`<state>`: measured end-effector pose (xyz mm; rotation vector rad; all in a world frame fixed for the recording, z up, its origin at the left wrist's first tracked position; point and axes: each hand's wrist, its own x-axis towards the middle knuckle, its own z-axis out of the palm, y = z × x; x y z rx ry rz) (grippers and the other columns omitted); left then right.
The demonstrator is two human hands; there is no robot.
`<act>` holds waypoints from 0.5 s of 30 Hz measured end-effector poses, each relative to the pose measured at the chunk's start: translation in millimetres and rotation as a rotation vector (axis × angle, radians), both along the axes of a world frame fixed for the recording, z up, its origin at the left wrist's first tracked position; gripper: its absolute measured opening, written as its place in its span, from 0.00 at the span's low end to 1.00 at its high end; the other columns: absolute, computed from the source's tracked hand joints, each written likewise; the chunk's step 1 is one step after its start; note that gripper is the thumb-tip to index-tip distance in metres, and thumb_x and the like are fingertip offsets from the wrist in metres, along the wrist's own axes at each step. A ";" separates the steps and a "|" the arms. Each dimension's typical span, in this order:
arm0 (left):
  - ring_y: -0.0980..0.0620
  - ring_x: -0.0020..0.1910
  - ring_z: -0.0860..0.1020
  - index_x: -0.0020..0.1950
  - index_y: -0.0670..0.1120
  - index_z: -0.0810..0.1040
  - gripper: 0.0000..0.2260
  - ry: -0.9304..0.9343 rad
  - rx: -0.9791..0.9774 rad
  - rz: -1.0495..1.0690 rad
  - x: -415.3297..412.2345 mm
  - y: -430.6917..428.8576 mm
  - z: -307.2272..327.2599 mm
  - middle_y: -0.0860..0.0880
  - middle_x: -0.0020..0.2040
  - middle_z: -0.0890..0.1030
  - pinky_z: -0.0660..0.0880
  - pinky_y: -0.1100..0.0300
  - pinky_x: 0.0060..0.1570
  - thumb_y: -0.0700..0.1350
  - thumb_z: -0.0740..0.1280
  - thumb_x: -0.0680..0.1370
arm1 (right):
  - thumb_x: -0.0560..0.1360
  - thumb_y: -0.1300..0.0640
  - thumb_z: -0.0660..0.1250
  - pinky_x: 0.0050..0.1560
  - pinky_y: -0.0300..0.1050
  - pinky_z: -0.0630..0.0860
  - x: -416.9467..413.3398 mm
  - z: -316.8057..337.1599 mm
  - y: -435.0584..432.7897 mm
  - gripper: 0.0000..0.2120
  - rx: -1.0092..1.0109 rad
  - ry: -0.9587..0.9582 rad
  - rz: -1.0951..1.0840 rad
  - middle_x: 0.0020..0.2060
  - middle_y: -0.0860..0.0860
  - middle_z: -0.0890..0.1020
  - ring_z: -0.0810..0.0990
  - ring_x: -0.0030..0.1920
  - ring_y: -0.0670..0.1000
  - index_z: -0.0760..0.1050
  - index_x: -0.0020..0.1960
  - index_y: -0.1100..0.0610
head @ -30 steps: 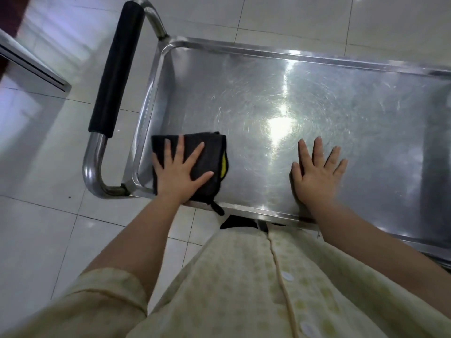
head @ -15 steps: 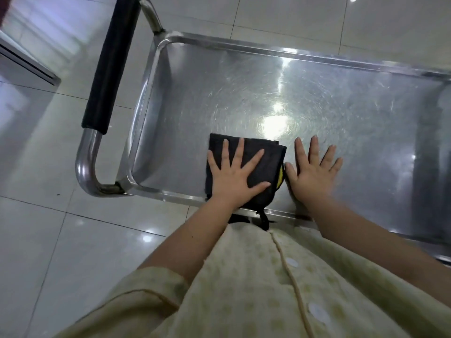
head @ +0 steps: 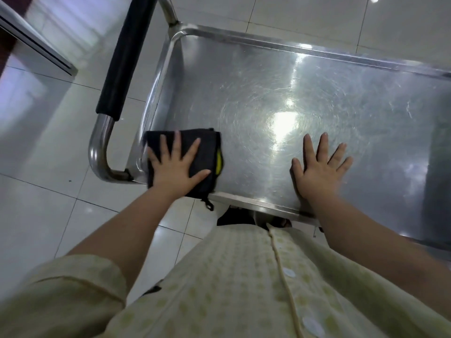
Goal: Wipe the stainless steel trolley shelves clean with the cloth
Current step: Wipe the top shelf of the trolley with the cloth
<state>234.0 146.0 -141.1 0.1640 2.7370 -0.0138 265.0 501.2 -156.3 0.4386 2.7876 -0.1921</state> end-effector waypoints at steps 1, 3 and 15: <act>0.35 0.76 0.33 0.74 0.66 0.31 0.38 0.002 0.015 -0.025 4.9 23.2 -1.0 0.46 0.79 0.33 0.35 0.28 0.67 0.78 0.39 0.69 | 0.78 0.36 0.43 0.72 0.69 0.34 0.1 0.1 -0.9 0.31 -0.003 -0.003 0.001 0.79 0.49 0.39 0.35 0.76 0.65 0.34 0.77 0.37; 0.35 0.75 0.31 0.76 0.65 0.32 0.38 -0.013 0.059 -0.102 15.0 73.9 -4.1 0.45 0.79 0.33 0.32 0.27 0.66 0.78 0.41 0.70 | 0.78 0.36 0.42 0.71 0.70 0.34 0.5 -0.1 -2.8 0.31 -0.004 -0.007 0.009 0.79 0.49 0.38 0.35 0.76 0.66 0.34 0.77 0.38; 0.40 0.78 0.38 0.72 0.72 0.32 0.38 0.065 0.021 0.156 4.6 -25.3 -4.4 0.51 0.80 0.37 0.39 0.31 0.70 0.81 0.39 0.66 | 0.78 0.34 0.42 0.72 0.70 0.34 -1.3 3.2 -2.5 0.31 -0.034 -0.040 0.031 0.79 0.48 0.36 0.33 0.76 0.65 0.35 0.77 0.37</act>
